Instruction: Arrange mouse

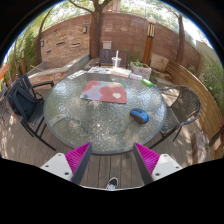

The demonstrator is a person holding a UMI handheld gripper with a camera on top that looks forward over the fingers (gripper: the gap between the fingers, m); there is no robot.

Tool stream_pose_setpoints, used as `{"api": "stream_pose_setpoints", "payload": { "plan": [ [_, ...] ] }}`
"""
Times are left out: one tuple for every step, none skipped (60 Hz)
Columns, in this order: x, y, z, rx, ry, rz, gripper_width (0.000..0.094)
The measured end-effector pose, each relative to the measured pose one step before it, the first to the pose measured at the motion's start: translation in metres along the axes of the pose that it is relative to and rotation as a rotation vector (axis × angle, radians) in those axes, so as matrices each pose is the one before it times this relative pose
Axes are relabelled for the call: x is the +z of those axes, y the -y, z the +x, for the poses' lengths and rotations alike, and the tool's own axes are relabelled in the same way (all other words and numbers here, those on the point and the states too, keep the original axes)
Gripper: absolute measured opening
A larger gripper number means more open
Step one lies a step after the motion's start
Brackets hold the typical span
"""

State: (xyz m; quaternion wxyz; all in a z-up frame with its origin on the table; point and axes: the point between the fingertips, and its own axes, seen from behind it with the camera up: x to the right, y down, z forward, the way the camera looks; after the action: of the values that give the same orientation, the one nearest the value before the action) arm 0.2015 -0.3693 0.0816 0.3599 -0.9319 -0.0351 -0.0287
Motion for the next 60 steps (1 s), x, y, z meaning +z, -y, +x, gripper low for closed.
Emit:
{"api": "stream_pose_setpoints", "payload": {
  "plan": [
    [0.00408,-0.01349,0.01486,0.0045,-0.00749,0.00494,0.0853],
    [0.00796,-0.00186,0.00974,0.0047,-0.01045,-0.00017,0.0853],
    [0.00824,0.00013,0.0093,0.0044,-0.01006,0.00111,0.0854],
    [0.00799,0.00094,0.00885,0.0048,-0.00901,0.00348,0.0855],
    [0.00777,0.00181,0.008,0.0054,-0.00848,0.00526,0.0853],
    [0.00768,0.00217,0.00738,0.0053,-0.00793,0.00587,0.0852],
    [0.00763,0.00222,0.00699,0.0046,-0.00705,0.00574,0.0855],
    [0.01121,0.01199,0.00703,0.0027,-0.00681,0.00093,0.0853],
    [0.00758,-0.001,0.00609,0.0023,-0.00495,0.00805,0.0855],
    [0.00847,0.00208,0.00571,0.0026,-0.00571,0.00705,0.0853],
    [0.00809,0.00182,0.00548,0.0018,-0.00628,0.00588,0.0852],
    [0.00819,0.0019,0.00495,0.001,-0.0047,0.00475,0.0852],
    [0.00801,0.0015,0.00418,0.0,-0.00307,0.00349,0.0852],
    [0.00773,0.00144,0.00341,-0.0001,-0.00072,0.00207,0.0851],
    [0.00738,0.00116,0.00269,0.0016,0.00064,0.00113,0.085],
    [0.00725,0.00158,0.00207,0.0022,0.00178,0.00122,0.085],
    [0.01403,0.02385,-0.00472,0.0018,0.00078,-0.00438,0.0851],
    [0.00302,-0.00867,0.00941,-0.0008,0.00537,0.00066,0.0851],
    [0.00583,-0.00185,0.00225,-0.0012,0.00418,-0.00088,0.0851],
    [0.0061,-0.00039,0.00193,-0.0013,0.00311,-0.00212,0.0852],
    [0.00532,0.00014,0.00153,-0.0023,0.00179,-0.00263,0.0855],
    [0.00479,0.0002,0.00173,-0.0032,0.00017,-0.00287,0.0853],
    [0.01078,0.00938,-0.00344,-0.0036,-0.00028,-0.00237,0.0851],
    [0.00163,-0.00024,0.00277,-0.0024,0.00334,-0.00114,0.0853],
    [0.00366,0.00064,0.00099,-0.0013,0.00169,-0.00091,0.0854],
    [0.00324,0.00159,0.00135,0.0005,0.00087,0.00057,0.0855],
    [0.00245,0.0021,0.00176,0.0018,0.00055,0.00184,0.0854],
    [0.00471,0.00328,-0.00097,0.0006,0.00055,0.00173,0.0853],
    [0.00204,0.0032,0.0016,0.0005,0.00366,0.00249,0.0851],
    [0.00214,0.00246,-0.0002,0.0017,0.00613,0.00246,0.0852],
    [0.00217,0.00221,0.00087,0.0023,0.00283,0.00203,0.0848],
    [0.00201,0.00225,0.001,0.0026,0.00291,0.00232,0.0847],
    [0.0022,0.00221,-0.0007,0.0028,0.00044,0.00118,0.085],
    [0.00307,0.00172,0.0017,0.001,0.00225,0.00049,0.0849],
    [0.00203,0.00117,0.00152,0.0006,0.00026,0.00015,0.0849],
    [0.0022,0.0015,0.00186,-0.0001,-0.00012,0.00072,0.0849],
    [0.00212,0.00125,0.00155,0.0001,0.00027,0.00079,0.0847],
    [0.00193,0.00124,0.00025,0.0015,0.00013,0.00103,0.0844],
    [0.00232,0.00197,0.00081,0.0027,0.00148,0.00005,0.0835],
    [0.00148,0.00104,0.00121,0.0035,0.00132,0.00029,0.0825],
    [0.00183,0.00119,0.00096,0.0038,0.00118,0.0,0.0813],
    [0.00167,0.00079,0.00073,0.0025,0.00087,-0.00071,0.0791],
    [0.00161,0.00066,0.00058,0.0014,0.001,-0.00057,0.0764],
    [0.00137,0.00011,-0.00127,-0.0003,0.0062,-0.00177,0.0733],
    [0.00035,0.00148,-0.00325,0.005,0.01578,0.0013,0.0689],
    [0.00033,-0.0023,-0.00138,0.0042,0.01032,-0.00009,0.0643],
    [0.00432,0.00196,-0.00163,0.0086,0.0146,-0.00217,0.059],
    [0.00073,-0.00029,-0.00281,0.0089,0.01231,-0.00255,0.0545],
    [0.00058,0.00097,0.00082,0.005,-0.00402,0.00389,0.0524],
    [-0.00029,-0.00013,0.00093,-0.0028,-0.00595,-0.00133,0.051],
    [-0.00073,-0.00166,-0.00333,-0.0047,0.00191,0.00367,0.0492],
    [-0.00024,0.00105,0.00094,-0.0091,-0.00217,0.00257,0.0482],
    [-0.00029,0.00022,-0.00014,-0.0077,-0.00195,0.00092,0.0464],
    [-0.00027,0.00052,-0.00028,-0.0049,-0.00053,0.0013,0.045],
    [0.00037,-0.00086,-0.00002,0.0005,-0.00387,-0.00422,0.0439],
    [-0.00028,-0.00063,0.00053,0.0035,-0.00346,-0.00356,0.0431],
    [-0.00042,-0.00085,0.00025,0.0068,-0.00426,-0.0056,0.0412],
    [-0.0006,-0.00068,0.0001,0.0079,-0.00362,-0.00673,0.0411],
    [-0.00131,-0.0004,-0.00048,0.0051,-0.00662,-0.00553,0.0398],
    [-0.00127,0.00036,0.0016,0.0066,-0.01043,-0.00435,0.0396]
  ]
}}
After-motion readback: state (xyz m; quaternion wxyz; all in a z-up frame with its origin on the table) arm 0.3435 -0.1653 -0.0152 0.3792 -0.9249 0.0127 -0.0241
